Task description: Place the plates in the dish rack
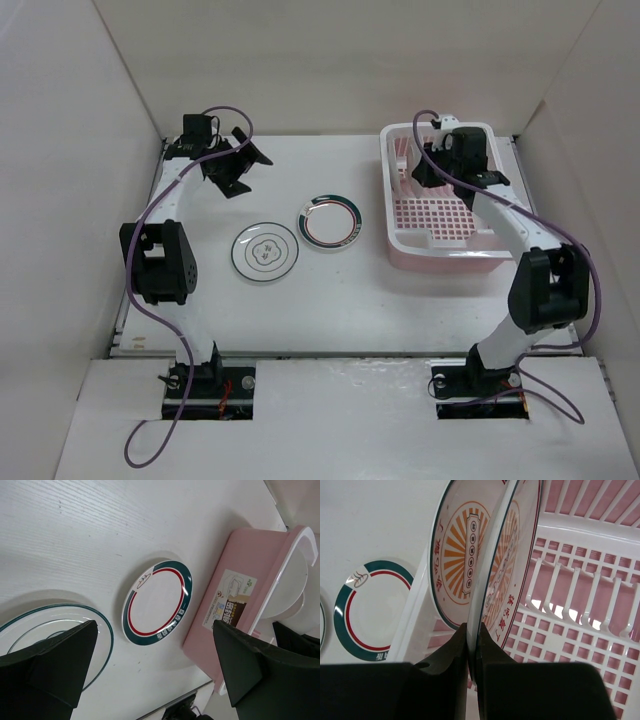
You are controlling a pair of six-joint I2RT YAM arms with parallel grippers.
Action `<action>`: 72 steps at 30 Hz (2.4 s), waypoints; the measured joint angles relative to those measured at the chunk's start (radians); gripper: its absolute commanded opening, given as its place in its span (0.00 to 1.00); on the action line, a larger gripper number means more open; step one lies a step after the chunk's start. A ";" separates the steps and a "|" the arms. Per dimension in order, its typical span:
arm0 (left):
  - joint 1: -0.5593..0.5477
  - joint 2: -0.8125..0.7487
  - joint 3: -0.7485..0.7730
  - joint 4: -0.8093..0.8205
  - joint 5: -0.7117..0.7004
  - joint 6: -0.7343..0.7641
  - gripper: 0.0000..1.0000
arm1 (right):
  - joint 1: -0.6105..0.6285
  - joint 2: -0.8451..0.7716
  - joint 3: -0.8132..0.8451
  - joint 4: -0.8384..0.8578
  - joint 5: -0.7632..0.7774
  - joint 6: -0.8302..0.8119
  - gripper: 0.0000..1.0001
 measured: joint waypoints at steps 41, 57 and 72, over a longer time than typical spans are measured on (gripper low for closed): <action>0.007 0.000 0.000 -0.015 -0.014 0.014 1.00 | 0.001 0.085 0.037 0.012 0.085 0.011 0.43; 0.029 -0.007 -0.050 0.002 -0.105 0.039 1.00 | 0.001 -0.126 0.040 -0.052 0.103 0.018 1.00; 0.061 -0.479 -0.801 0.146 -0.188 0.041 0.96 | 0.073 -0.266 0.040 -0.032 -0.266 0.040 1.00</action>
